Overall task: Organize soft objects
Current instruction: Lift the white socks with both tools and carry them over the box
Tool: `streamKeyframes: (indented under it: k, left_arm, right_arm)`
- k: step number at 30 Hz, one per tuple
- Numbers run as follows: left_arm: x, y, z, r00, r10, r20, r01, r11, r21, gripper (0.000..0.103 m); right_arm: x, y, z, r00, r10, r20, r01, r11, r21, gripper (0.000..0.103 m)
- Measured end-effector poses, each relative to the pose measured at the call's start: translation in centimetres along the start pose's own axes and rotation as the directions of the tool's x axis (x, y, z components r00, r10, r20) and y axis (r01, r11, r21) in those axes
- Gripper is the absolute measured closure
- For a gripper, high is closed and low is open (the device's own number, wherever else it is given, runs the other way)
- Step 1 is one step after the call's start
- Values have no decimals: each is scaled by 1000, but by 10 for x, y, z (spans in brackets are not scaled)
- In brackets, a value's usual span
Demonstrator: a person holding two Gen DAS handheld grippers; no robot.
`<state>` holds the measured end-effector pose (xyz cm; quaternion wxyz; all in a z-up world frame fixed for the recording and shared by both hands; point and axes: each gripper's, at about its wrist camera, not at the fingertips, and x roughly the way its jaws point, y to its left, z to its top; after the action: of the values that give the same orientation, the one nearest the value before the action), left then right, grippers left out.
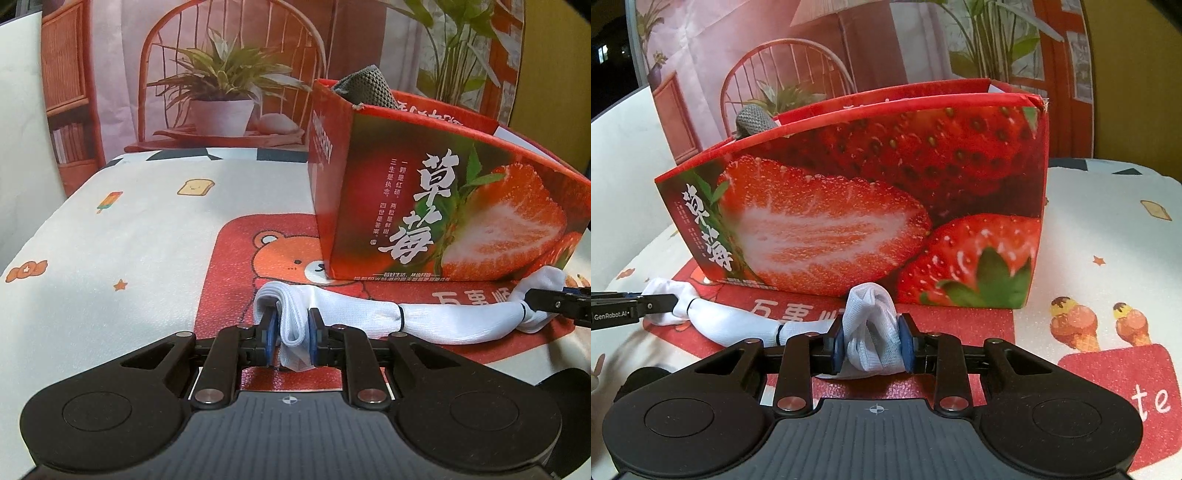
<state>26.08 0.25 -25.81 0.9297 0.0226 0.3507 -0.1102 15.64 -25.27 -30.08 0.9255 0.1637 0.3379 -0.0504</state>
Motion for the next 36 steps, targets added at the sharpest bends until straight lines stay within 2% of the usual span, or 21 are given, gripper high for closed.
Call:
streamKeyframes:
  k: [4, 8, 15, 29, 36]
  left_arm:
    - [-4, 1, 1, 1000, -16, 1, 16, 1000, -9, 93]
    - [-13, 0, 2, 999, -30, 19, 30, 1000, -8, 94]
    - [-37, -7, 10, 994, -45, 97, 45, 999, 0, 94]
    - [-71, -20, 21, 977, -84, 197, 85, 996, 4, 94]
    - [-89, -22, 34, 961, -96, 261, 99, 995, 4, 94]
  right_arm:
    - [-2, -1, -1, 1000, 3, 4, -3, 1000, 4, 77]
    - [-6, 2, 1, 1000, -10, 14, 10, 1000, -3, 80]
    - [-25, 7, 7, 998, -2, 57, 2, 1000, 0, 86]
    - [-66, 12, 29, 987, 1, 159, -4, 1000, 21, 87]
    - [-88, 16, 47, 975, 16, 221, -17, 1000, 3, 87]
